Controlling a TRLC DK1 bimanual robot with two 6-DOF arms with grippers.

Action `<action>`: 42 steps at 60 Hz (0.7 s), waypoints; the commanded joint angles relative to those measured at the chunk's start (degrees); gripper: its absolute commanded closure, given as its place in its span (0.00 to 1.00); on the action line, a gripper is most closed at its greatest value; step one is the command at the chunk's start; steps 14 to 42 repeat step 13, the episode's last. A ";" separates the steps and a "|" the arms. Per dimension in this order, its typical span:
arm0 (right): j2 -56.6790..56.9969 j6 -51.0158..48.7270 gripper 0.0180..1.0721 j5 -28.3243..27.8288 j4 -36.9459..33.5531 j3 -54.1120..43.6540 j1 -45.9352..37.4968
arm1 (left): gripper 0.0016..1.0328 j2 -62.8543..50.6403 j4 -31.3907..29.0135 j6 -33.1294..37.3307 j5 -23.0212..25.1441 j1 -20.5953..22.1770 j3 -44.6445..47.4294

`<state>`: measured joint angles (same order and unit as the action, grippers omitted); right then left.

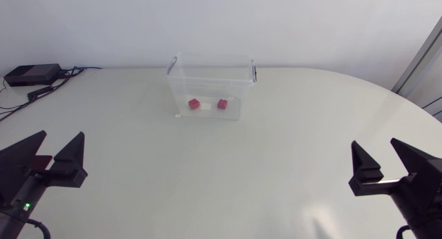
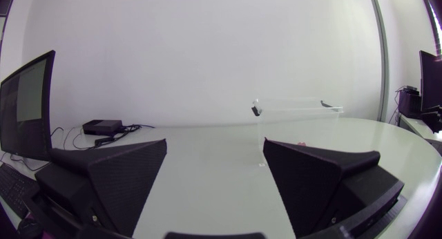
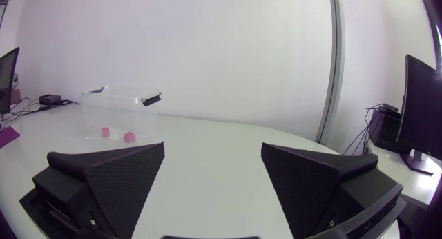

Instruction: Place the duplo bricks in the container

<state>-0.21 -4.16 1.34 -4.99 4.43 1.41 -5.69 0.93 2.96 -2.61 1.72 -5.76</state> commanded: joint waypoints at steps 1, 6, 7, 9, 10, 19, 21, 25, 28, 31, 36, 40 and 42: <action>0.22 2.80 0.04 -0.63 2.70 -2.75 -0.82 | 0.06 2.94 -0.42 -2.08 1.42 -1.00 3.38; 0.21 4.13 0.04 -1.33 4.93 -4.38 -1.39 | 0.06 5.62 -0.92 -2.94 2.58 -1.70 5.70; 0.21 4.16 0.04 -1.34 4.99 -4.43 -1.41 | 0.06 5.69 -0.93 -2.96 2.61 -1.72 5.76; 0.21 4.16 0.04 -1.34 4.99 -4.43 -1.41 | 0.06 5.69 -0.93 -2.96 2.61 -1.72 5.76; 0.21 4.16 0.04 -1.34 4.99 -4.43 -1.41 | 0.06 5.69 -0.93 -2.96 2.61 -1.72 5.76; 0.21 4.16 0.04 -1.34 4.99 -4.43 -1.41 | 0.06 5.69 -0.93 -2.96 2.61 -1.72 5.76; 0.21 4.16 0.04 -1.34 4.99 -4.43 -1.41 | 0.06 5.69 -0.93 -2.96 2.61 -1.72 5.76; 0.21 4.16 0.04 -1.34 4.99 -4.43 -1.41 | 0.06 5.69 -0.93 -2.96 2.61 -1.72 5.76; 0.21 4.16 0.04 -1.34 4.99 -4.43 -1.41 | 0.06 5.69 -0.93 -2.96 2.61 -1.72 5.76; 0.21 4.16 0.04 -1.34 4.99 -4.43 -1.41 | 0.06 5.69 -0.93 -2.96 2.61 -1.72 5.76; 0.21 4.16 0.04 -1.34 4.99 -4.43 -1.41 | 0.06 5.69 -0.93 -2.96 2.61 -1.72 5.76; 0.21 4.16 0.04 -1.34 4.99 -4.43 -1.41 | 0.06 5.69 -0.93 -2.96 2.61 -1.72 5.76; 0.21 4.16 0.04 -1.34 4.99 -4.43 -1.41 | 0.06 5.69 -0.93 -2.96 2.61 -1.72 5.76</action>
